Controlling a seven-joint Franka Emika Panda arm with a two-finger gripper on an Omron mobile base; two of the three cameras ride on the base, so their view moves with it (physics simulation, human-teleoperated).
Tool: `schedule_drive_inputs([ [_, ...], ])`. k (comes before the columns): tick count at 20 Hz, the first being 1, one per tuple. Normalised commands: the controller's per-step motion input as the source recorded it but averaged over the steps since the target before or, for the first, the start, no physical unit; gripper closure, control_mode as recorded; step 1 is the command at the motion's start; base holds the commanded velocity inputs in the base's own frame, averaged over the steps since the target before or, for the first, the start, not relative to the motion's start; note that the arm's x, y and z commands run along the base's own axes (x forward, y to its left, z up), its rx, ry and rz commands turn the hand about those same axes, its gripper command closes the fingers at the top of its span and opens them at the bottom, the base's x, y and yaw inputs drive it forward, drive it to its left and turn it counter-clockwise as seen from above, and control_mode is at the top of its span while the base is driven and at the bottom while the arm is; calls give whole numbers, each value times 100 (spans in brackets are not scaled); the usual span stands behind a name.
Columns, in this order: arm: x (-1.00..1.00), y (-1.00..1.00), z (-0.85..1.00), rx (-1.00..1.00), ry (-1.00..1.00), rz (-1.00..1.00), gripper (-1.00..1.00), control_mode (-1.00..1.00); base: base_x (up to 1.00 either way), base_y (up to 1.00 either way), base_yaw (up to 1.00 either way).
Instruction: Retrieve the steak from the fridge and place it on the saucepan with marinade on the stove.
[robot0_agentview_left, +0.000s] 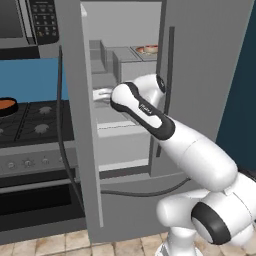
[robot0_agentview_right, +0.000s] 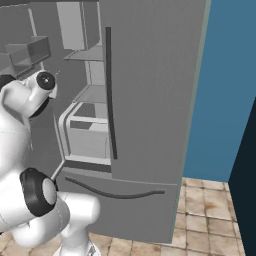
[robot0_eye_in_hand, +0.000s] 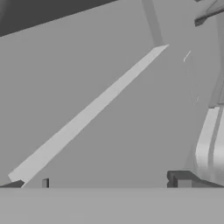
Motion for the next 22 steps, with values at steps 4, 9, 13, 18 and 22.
schedule_drive_inputs([
  [4,36,60,-16,1,0,2,-100,-100,0,0,0],
  [9,0,0,0,0,0,0,-100,-100,0,0,0],
  [13,-38,-41,11,1,-6,0,-100,-100,0,0,0],
  [18,-77,-96,35,2,-13,0,-100,-100,0,0,0],
  [22,-72,-100,40,0,-13,-2,-100,-100,0,0,0],
])
